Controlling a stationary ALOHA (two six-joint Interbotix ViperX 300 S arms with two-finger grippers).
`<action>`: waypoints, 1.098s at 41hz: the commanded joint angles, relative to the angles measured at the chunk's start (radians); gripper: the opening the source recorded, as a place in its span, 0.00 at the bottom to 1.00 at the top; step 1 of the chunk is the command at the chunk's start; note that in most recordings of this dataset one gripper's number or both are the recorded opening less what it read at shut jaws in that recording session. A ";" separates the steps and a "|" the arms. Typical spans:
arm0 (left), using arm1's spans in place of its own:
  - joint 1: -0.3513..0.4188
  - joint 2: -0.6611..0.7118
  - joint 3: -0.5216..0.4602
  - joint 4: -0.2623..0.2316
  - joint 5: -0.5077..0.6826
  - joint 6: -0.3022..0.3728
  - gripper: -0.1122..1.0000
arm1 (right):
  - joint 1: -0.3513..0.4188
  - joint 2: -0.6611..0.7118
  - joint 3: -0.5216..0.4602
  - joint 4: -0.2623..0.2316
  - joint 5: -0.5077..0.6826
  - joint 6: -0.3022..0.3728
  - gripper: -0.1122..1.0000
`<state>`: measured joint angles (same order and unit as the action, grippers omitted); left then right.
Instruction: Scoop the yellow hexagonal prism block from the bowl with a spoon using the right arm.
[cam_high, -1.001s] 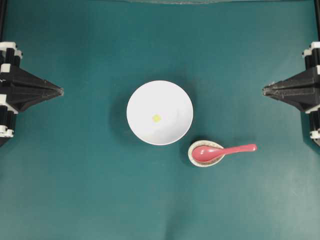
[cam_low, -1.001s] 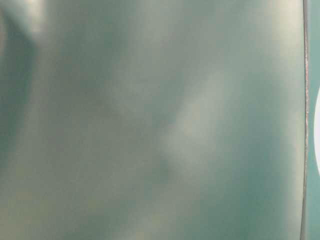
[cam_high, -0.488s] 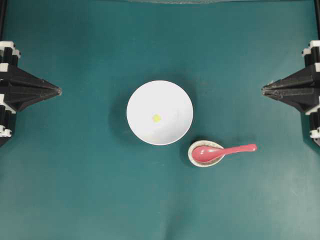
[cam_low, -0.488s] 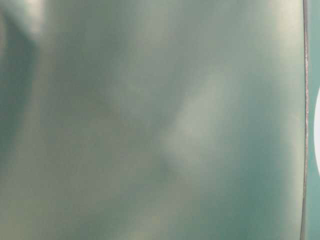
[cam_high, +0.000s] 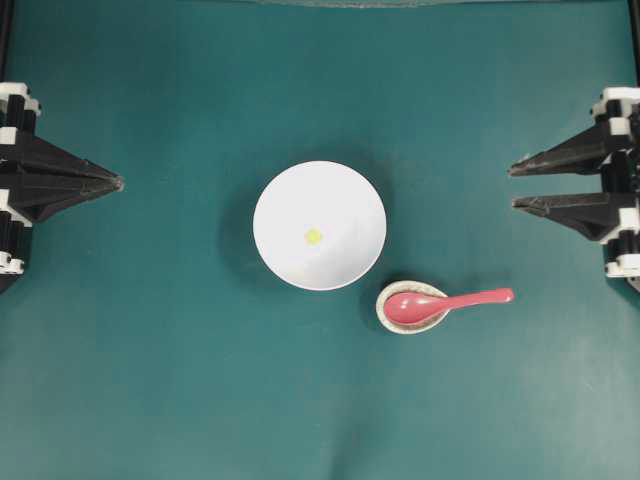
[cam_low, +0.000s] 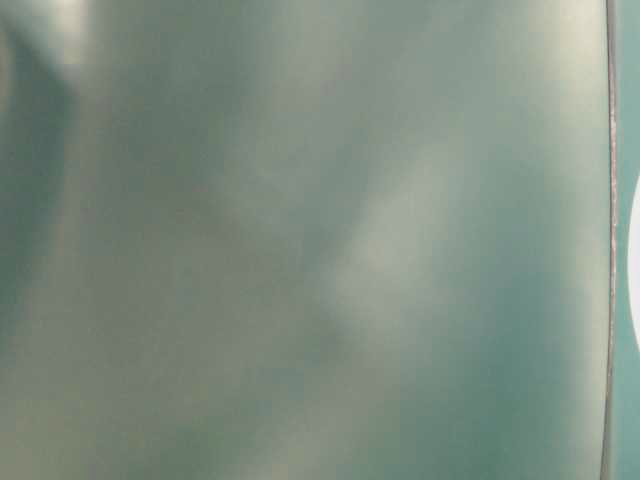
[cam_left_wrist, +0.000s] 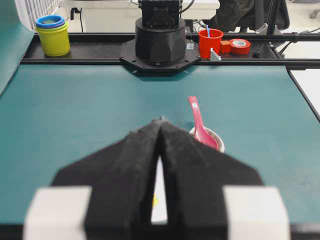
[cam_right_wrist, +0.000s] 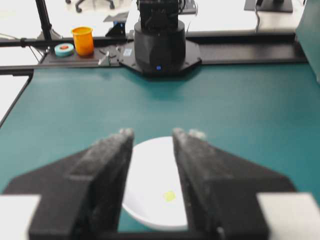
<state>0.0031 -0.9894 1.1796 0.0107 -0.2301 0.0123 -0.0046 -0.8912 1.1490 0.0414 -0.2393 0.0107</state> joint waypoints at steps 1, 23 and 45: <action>0.002 0.008 -0.028 0.003 -0.009 0.003 0.09 | -0.003 0.028 -0.006 0.011 -0.008 0.002 0.50; 0.000 0.018 -0.023 0.003 -0.006 0.002 0.09 | 0.064 0.313 0.075 0.037 -0.268 0.002 0.50; 0.000 0.020 -0.023 0.003 -0.005 0.002 0.09 | 0.295 0.644 0.170 0.212 -0.664 0.002 0.50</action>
<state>0.0031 -0.9771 1.1796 0.0107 -0.2301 0.0138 0.2669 -0.2853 1.3238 0.2378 -0.8544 0.0138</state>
